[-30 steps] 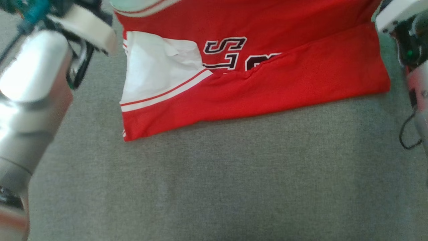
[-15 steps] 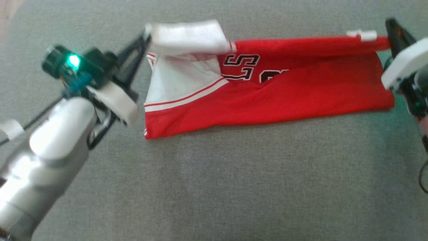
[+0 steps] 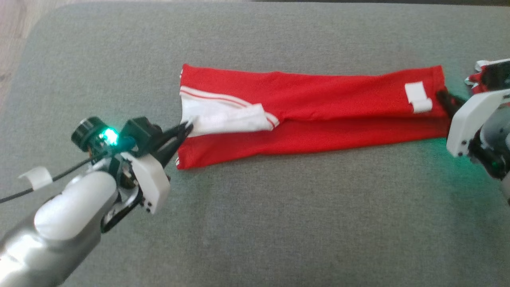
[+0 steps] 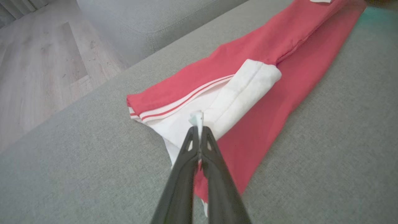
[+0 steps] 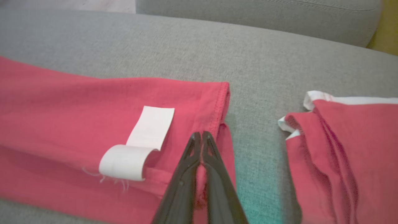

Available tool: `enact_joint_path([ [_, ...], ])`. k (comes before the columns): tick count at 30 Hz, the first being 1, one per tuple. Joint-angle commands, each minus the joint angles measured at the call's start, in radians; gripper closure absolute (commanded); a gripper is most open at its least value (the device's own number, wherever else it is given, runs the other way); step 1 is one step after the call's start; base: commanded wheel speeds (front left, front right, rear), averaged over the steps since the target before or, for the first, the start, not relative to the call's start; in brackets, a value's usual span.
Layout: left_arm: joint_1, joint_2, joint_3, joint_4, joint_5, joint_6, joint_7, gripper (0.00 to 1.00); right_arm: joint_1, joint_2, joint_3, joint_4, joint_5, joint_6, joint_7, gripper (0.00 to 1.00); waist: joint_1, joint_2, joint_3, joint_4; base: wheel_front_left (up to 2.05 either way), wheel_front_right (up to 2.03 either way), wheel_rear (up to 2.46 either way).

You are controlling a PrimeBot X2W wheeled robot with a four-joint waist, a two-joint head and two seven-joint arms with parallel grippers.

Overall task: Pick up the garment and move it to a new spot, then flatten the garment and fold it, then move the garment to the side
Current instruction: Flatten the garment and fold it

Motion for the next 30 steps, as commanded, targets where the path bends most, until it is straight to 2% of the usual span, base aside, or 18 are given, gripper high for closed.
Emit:
enact_joint_path([
  [1,-0.026,0.052,0.033,-0.032,-0.007,-0.001,0.019,1.0,0.016,-0.042,0.027,-0.037,0.014,-0.001,0.016,1.0,0.0002,-0.0001,-0.009,-0.006,0.0,0.0,0.0],
  [6,-0.012,0.068,0.01,-0.062,-0.002,0.008,0.065,1.0,0.023,-0.073,0.089,-0.069,0.043,-0.001,0.068,1.0,0.0002,-0.0001,-0.014,-0.018,0.0,0.0,0.0],
  [13,-0.002,0.058,-0.006,-0.062,-0.003,0.021,0.083,1.0,0.011,-0.084,0.141,-0.068,0.058,-0.001,0.088,1.0,0.0002,-0.0001,-0.008,-0.027,0.0,0.0,0.0],
  [14,-0.004,0.055,-0.002,-0.059,0.002,0.032,0.074,0.36,0.006,-0.081,0.136,-0.06,0.06,-0.001,0.077,0.26,0.0002,-0.0001,-0.009,-0.029,0.0,0.0,0.0],
  [15,-0.004,0.051,0.005,-0.053,0.006,0.045,0.06,0.0,0.003,-0.073,0.129,-0.053,0.073,-0.001,0.073,0.0,0.0002,-0.0001,-0.013,-0.031,0.0,0.0,0.0],
  [19,-0.006,0.032,0.042,-0.032,0.005,0.098,-0.002,0.0,-0.024,-0.045,0.08,-0.046,0.103,-0.001,-0.005,0.0,0.0002,-0.0001,-0.041,-0.04,0.0,0.0,0.0],
  [20,-0.006,0.032,0.042,-0.032,0.005,0.098,-0.002,0.0,-0.024,-0.045,0.08,-0.046,0.103,-0.001,-0.005,0.0,0.0002,-0.0001,-0.041,-0.04,0.0,0.0,0.0],
  [22,-0.009,0.015,0.08,-0.023,0.0,0.139,-0.065,0.0,-0.04,-0.023,0.039,-0.046,0.123,-0.001,-0.068,0.0,0.0002,-0.0001,-0.059,-0.045,0.0,0.0,0.0],
  [27,0.0,-0.06,0.21,0.005,-0.046,0.253,-0.264,0.0,-0.069,0.046,-0.068,-0.042,0.121,-0.001,-0.287,0.0,0.0002,-0.0001,-0.107,-0.051,0.0,0.0,0.0],
  [30,0.036,-0.115,0.31,0.006,-0.086,0.312,-0.319,0.0,-0.066,0.109,-0.121,-0.037,0.084,-0.001,-0.421,0.0,0.0002,-0.0001,-0.134,-0.056,0.0,0.0,0.0],
])
